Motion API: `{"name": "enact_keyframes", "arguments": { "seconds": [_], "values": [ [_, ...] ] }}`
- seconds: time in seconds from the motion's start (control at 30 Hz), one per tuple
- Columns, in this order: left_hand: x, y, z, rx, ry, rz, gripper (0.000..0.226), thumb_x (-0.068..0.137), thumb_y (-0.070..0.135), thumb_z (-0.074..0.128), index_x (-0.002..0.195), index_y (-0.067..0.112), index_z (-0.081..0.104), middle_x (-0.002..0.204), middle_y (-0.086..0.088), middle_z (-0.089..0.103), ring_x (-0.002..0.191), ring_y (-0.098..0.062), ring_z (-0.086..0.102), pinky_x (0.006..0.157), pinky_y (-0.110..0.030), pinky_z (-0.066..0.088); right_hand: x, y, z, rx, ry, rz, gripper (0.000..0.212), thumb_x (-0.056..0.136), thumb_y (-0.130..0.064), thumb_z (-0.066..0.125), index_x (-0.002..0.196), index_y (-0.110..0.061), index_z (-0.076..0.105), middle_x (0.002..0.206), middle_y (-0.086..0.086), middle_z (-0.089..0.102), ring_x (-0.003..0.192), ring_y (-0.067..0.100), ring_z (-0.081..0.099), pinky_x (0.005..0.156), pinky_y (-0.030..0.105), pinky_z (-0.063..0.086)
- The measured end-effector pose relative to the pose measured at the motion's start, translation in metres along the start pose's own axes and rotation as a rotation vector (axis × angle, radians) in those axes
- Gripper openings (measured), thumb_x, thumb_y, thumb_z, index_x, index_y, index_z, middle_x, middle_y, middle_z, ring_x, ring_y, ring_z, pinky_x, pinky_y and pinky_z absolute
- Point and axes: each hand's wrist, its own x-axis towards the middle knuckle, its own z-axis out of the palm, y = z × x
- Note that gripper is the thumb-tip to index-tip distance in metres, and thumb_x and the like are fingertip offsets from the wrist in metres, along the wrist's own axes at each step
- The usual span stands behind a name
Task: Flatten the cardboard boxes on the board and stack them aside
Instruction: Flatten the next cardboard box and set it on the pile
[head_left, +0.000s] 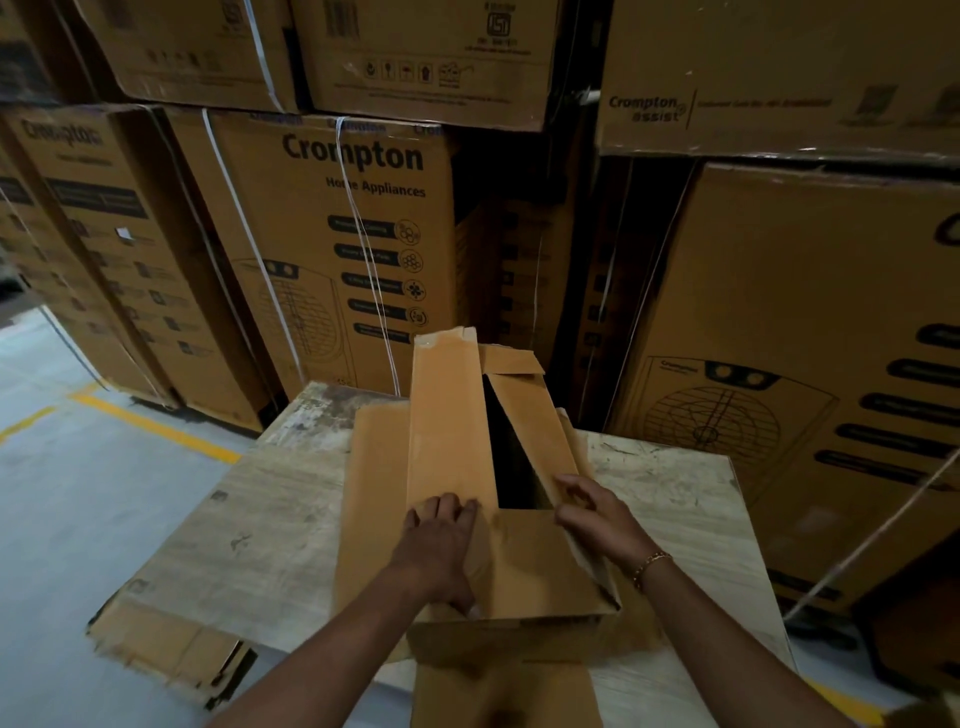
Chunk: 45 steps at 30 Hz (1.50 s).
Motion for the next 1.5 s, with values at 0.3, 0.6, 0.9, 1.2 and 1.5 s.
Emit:
{"name": "enact_keyframes", "arguments": {
  "seconds": [0.3,0.6,0.9,1.2,1.5],
  "values": [
    [-0.021,0.004,0.016,0.008,0.303,0.021,0.133,0.057,0.060,0.084,0.156,0.014,0.009,0.144,-0.007,0.025,0.136,-0.029,0.026,0.119,-0.046,0.024,-0.004,0.006,-0.002,0.297,0.101,-0.027,0.064,0.056,-0.055,0.067,0.118,-0.041,0.067,0.122,-0.010,0.062,0.111,0.012,0.057,0.095,0.045,0.049],
    [-0.069,0.027,0.041,-0.003,0.678,0.012,0.112,0.057,0.034,0.082,0.153,0.009,0.031,0.125,-0.010,0.048,0.115,-0.032,0.049,0.112,-0.052,0.037,-0.008,0.006,-0.007,0.466,0.226,-0.047,0.046,0.071,-0.033,0.062,0.115,-0.025,0.072,0.116,-0.002,0.069,0.108,0.018,0.061,0.079,0.033,0.049],
    [-0.149,0.044,0.076,-0.170,0.773,-0.046,0.051,0.080,0.068,0.056,0.112,0.031,0.071,0.110,0.007,0.067,0.111,-0.016,0.057,0.101,-0.050,0.034,-0.011,0.015,-0.018,0.729,0.212,0.101,0.022,0.089,-0.031,0.056,0.095,-0.014,0.069,0.084,0.009,0.067,0.074,0.028,0.062,0.065,0.036,0.050],
    [-0.128,0.019,0.065,-0.557,0.211,-0.349,0.060,0.073,0.081,0.042,0.109,0.035,0.055,0.114,0.015,0.049,0.115,-0.008,0.052,0.095,-0.027,0.043,-0.031,0.013,-0.059,0.193,0.119,0.073,0.010,0.087,-0.020,0.056,0.089,-0.015,0.064,0.085,0.007,0.068,0.076,0.026,0.066,0.059,0.033,0.051],
    [-0.044,0.010,0.056,-0.443,0.143,-0.453,0.134,0.057,0.099,0.034,0.156,0.021,-0.012,0.163,-0.005,-0.022,0.150,-0.034,-0.001,0.111,-0.062,0.026,-0.033,0.076,-0.047,0.253,0.417,0.283,0.047,0.086,-0.020,0.074,0.128,-0.019,0.054,0.118,0.012,0.065,0.099,0.032,0.064,0.068,0.042,0.059]
  ]
}}
